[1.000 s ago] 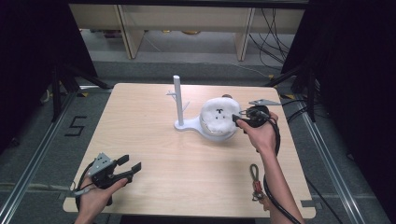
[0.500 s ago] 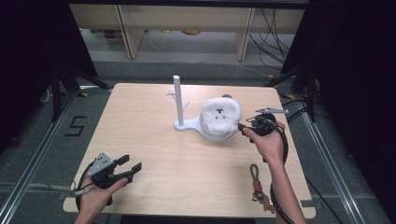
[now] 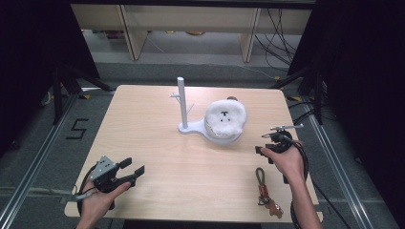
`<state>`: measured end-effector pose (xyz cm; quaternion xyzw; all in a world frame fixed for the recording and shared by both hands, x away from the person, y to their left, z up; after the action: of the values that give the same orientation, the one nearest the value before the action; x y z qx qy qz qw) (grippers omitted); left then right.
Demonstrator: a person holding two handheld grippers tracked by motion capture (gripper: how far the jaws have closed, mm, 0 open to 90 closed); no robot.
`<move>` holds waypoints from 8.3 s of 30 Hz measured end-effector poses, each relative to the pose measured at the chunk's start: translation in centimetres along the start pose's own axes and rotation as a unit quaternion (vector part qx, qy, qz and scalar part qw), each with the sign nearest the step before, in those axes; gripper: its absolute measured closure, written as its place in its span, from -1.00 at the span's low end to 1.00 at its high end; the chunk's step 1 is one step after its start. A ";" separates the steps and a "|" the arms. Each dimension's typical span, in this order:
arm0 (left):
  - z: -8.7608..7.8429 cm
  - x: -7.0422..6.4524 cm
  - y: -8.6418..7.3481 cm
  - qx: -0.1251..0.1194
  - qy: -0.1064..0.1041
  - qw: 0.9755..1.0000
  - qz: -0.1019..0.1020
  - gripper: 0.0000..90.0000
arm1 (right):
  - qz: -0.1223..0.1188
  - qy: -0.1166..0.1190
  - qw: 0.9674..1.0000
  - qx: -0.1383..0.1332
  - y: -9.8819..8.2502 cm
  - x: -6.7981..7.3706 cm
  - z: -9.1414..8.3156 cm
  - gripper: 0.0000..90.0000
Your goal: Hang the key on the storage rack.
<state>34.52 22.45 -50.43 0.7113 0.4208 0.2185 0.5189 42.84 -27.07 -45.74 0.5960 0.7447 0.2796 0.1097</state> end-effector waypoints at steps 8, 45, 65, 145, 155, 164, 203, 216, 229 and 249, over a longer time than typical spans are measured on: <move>-0.1 -0.4 -0.3 0.004 -0.011 1.000 0.003 -0.24 | 0.018 -0.010 0.998 0.067 -3.1 -1.1 -0.3 0.21; 0.0 -1.0 -0.1 0.003 -0.016 1.000 0.009 -0.24 | 0.045 -0.001 0.974 0.222 -7.6 1.8 0.7 0.38; 0.1 -0.9 -0.2 0.000 -0.020 1.000 0.008 -0.24 | 0.041 -0.007 0.974 0.223 -7.4 2.6 0.8 0.74; -0.1 -1.2 -0.4 0.005 -0.019 1.000 0.008 -0.24 | -0.093 0.145 0.968 -0.184 -1.2 9.1 -1.6 0.76; 0.0 -1.3 -0.4 0.006 -0.021 1.000 0.008 -0.23 | -0.093 0.158 0.960 -0.214 -1.0 9.8 -1.5 0.76; 0.2 -1.3 -0.2 -0.001 -0.030 1.000 -0.002 -0.21 | -0.104 0.164 0.947 -0.256 -0.8 10.6 -1.1 0.76; 6.1 -6.7 9.7 -0.067 -0.166 0.984 0.028 0.66 | -0.121 0.223 0.921 -0.295 -1.0 15.6 1.2 0.76; 8.2 -8.0 11.3 -0.061 -0.202 0.978 0.001 0.32 | -0.137 0.241 0.916 -0.290 -1.1 17.3 1.8 0.76; 8.8 -8.5 11.3 -0.055 -0.225 0.973 -0.009 0.62 | -0.147 0.246 0.915 -0.283 -1.4 18.1 2.1 0.76; 8.4 -8.6 11.4 -0.055 -0.227 0.972 0.007 0.87 | -0.155 0.246 0.913 -0.288 -1.5 18.6 2.2 0.64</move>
<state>40.29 9.51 -41.85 0.7159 0.2741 0.0778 0.6374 37.77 -9.00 -45.15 0.3282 0.7186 0.5987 0.1320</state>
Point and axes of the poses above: each handheld gripper's, and its own axes: z roughly forward along the jaws, y roughly out of its top, x roughly to its left, the point moved 3 cm from there along z, roughly forward along the jaws, and after that the axes turned 3 degrees about z, right-handed, at the moved point
